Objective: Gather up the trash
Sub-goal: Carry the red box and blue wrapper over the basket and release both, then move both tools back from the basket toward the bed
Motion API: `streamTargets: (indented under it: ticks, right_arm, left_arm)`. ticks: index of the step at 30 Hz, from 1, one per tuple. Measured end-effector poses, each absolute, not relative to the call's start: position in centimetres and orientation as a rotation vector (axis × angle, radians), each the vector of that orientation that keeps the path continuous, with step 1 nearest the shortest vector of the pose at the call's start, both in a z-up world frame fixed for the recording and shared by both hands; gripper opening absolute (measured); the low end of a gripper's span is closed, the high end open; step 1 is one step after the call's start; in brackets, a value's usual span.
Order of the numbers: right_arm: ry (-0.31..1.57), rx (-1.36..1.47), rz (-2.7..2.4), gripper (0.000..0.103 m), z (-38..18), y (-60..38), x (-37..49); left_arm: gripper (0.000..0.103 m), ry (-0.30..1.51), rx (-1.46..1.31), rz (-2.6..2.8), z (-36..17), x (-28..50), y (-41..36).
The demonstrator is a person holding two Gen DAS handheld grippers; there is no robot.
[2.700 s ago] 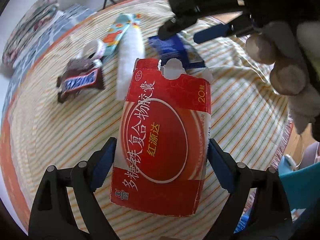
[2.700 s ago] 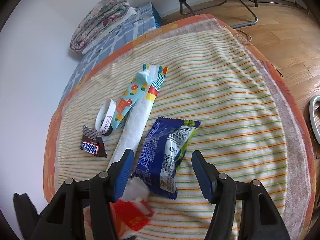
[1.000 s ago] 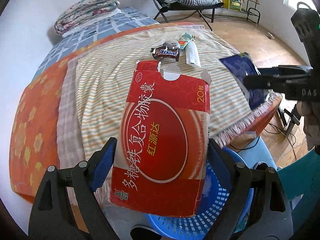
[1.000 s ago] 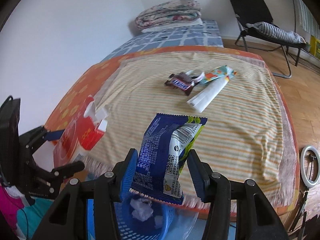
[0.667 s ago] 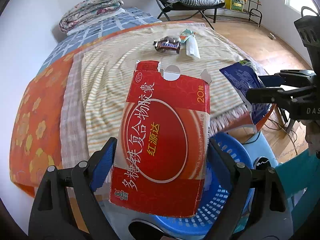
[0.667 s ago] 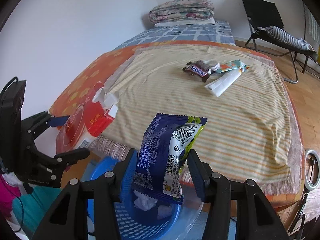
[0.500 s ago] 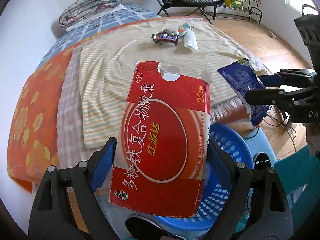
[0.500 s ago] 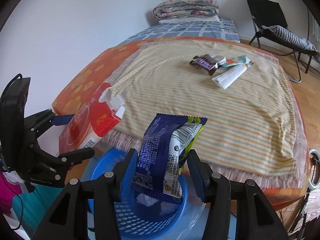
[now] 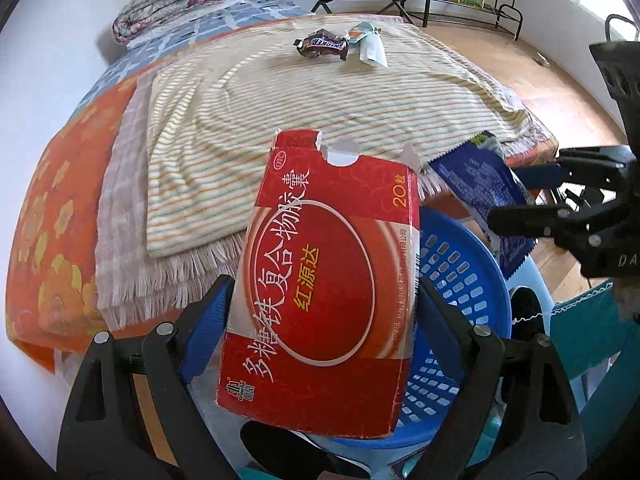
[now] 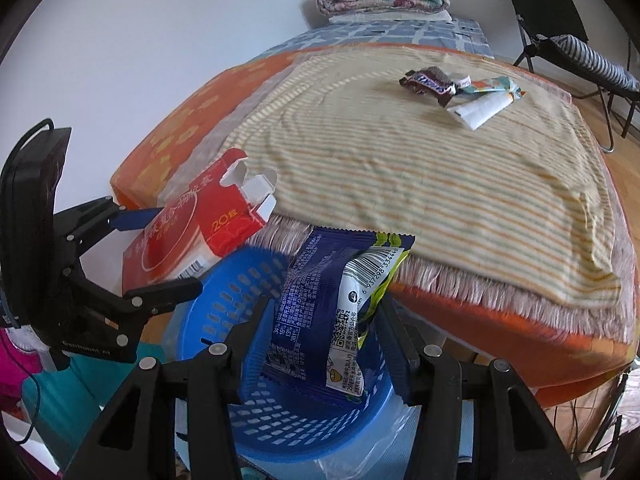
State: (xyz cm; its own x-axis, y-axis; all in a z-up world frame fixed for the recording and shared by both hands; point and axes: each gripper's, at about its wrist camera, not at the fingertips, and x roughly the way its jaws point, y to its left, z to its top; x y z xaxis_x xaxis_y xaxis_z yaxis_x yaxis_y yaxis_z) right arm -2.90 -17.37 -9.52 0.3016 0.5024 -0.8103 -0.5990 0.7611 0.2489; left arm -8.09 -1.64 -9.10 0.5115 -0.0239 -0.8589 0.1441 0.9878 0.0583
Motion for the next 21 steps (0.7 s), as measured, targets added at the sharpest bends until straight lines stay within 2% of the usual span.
streamTargets:
  ticks: [12,21]
  right_arm:
    - [1.063,-0.111,0.747,0.054,-10.6,-16.7,-3.8]
    - [1.087,-0.130,0.755,0.058,-11.3,-16.1,-4.0]
  left_arm:
    - [0.090,1.035,0.136,-0.107,-9.4,-8.2,-2.0]
    - [0.090,1.035,0.136,-0.106,-9.5,-8.1,-1.9]
